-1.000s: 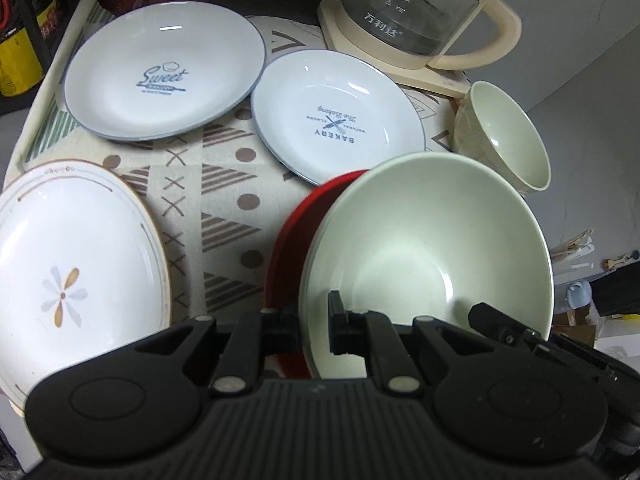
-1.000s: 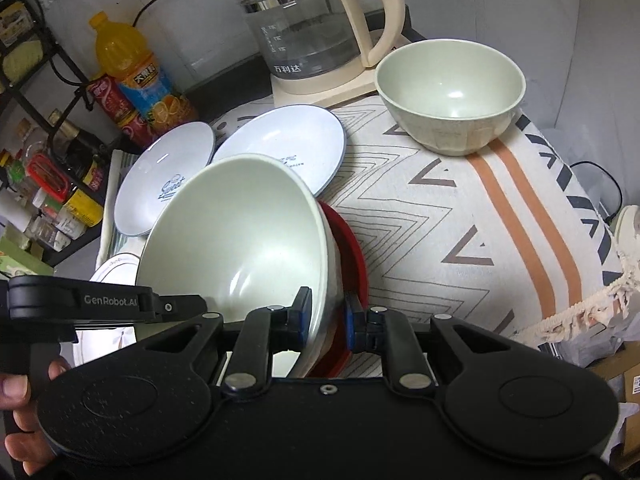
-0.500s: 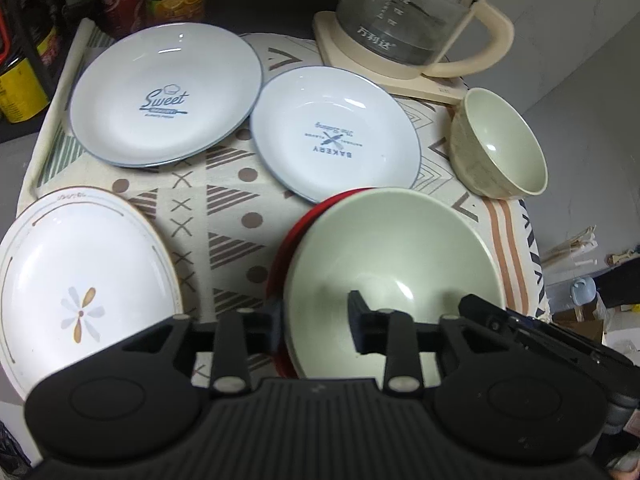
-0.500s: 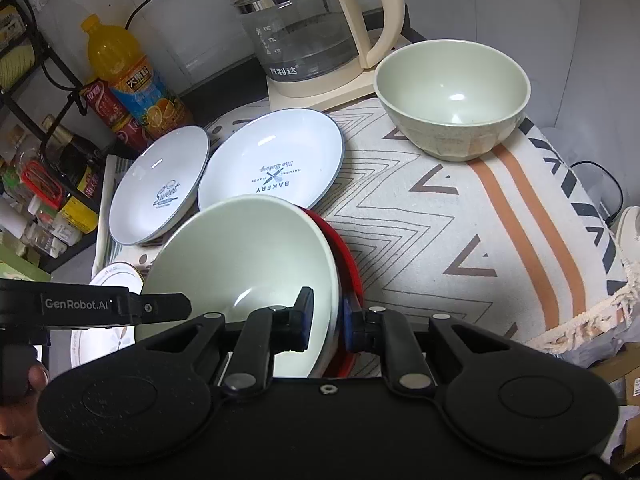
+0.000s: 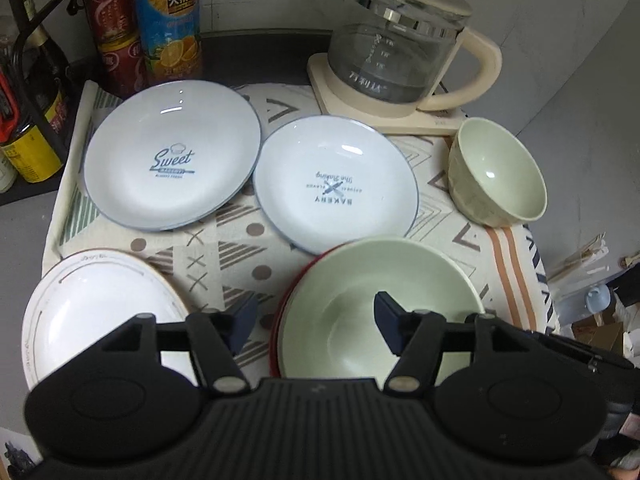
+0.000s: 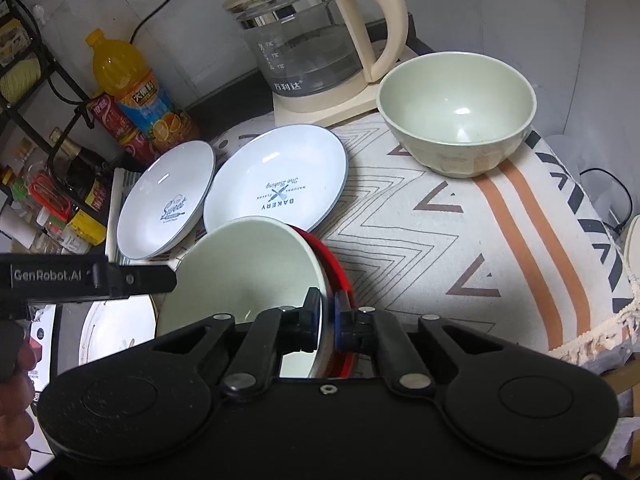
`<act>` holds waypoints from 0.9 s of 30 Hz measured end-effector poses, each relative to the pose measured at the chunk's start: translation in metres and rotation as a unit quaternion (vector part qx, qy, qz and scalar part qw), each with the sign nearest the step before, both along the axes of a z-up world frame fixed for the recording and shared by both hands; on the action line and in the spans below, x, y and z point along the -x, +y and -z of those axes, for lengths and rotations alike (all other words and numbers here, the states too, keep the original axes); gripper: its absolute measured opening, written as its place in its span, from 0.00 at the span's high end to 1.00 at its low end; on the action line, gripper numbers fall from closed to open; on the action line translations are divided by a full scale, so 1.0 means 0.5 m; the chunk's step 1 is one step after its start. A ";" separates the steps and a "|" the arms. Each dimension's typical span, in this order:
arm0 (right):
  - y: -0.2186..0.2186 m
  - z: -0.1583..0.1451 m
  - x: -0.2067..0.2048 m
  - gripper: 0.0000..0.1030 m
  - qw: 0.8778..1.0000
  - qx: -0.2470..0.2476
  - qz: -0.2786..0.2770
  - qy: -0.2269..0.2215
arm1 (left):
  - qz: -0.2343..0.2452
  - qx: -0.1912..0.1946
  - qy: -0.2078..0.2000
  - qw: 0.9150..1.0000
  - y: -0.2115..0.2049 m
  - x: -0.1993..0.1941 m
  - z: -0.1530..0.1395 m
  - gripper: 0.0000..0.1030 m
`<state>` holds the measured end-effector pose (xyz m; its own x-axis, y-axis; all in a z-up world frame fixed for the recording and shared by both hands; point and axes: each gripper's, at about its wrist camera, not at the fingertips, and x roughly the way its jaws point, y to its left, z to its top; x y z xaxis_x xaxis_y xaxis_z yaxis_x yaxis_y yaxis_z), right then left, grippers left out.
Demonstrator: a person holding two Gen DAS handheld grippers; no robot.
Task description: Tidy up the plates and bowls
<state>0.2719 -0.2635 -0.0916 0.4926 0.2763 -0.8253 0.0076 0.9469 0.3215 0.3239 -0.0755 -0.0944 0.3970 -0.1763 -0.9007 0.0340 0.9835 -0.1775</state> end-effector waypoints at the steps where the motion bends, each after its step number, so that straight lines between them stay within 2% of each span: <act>1: -0.002 -0.009 -0.002 0.68 1.000 0.000 0.005 -0.003 | 0.002 0.001 -0.003 1.000 -0.003 -0.003 -0.002 0.39; 2: -0.003 -0.016 -0.003 0.56 1.000 -0.001 0.006 -0.007 | 0.005 0.002 -0.006 1.000 -0.005 -0.005 -0.003 0.39; 3: -0.006 -0.027 -0.005 0.33 1.000 -0.003 0.006 -0.016 | 0.006 0.003 -0.008 1.000 -0.009 -0.009 -0.003 0.39; 4: -0.009 -0.039 -0.003 0.24 0.999 -0.003 0.009 -0.032 | 0.006 0.004 -0.009 1.000 -0.011 -0.014 -0.003 0.38; 6: -0.016 -0.051 -0.005 0.24 0.999 0.005 0.011 -0.050 | 0.005 0.007 -0.008 1.000 -0.018 -0.026 0.000 0.37; 12: -0.071 -0.047 -0.021 0.24 0.997 0.007 0.070 -0.032 | 0.025 0.016 -0.015 0.999 -0.054 -0.065 0.001 0.37; 19: -0.137 -0.048 -0.035 0.23 0.991 0.000 0.127 -0.044 | 0.050 0.026 -0.015 0.998 -0.114 -0.125 0.005 0.36; 22: -0.153 -0.053 -0.044 0.19 0.988 -0.001 0.140 -0.064 | 0.065 0.028 -0.017 0.997 -0.142 -0.151 0.007 0.36; 27: -0.175 -0.048 -0.077 0.17 0.984 0.011 0.161 -0.074 | 0.079 0.037 -0.022 0.996 -0.181 -0.194 0.015 0.36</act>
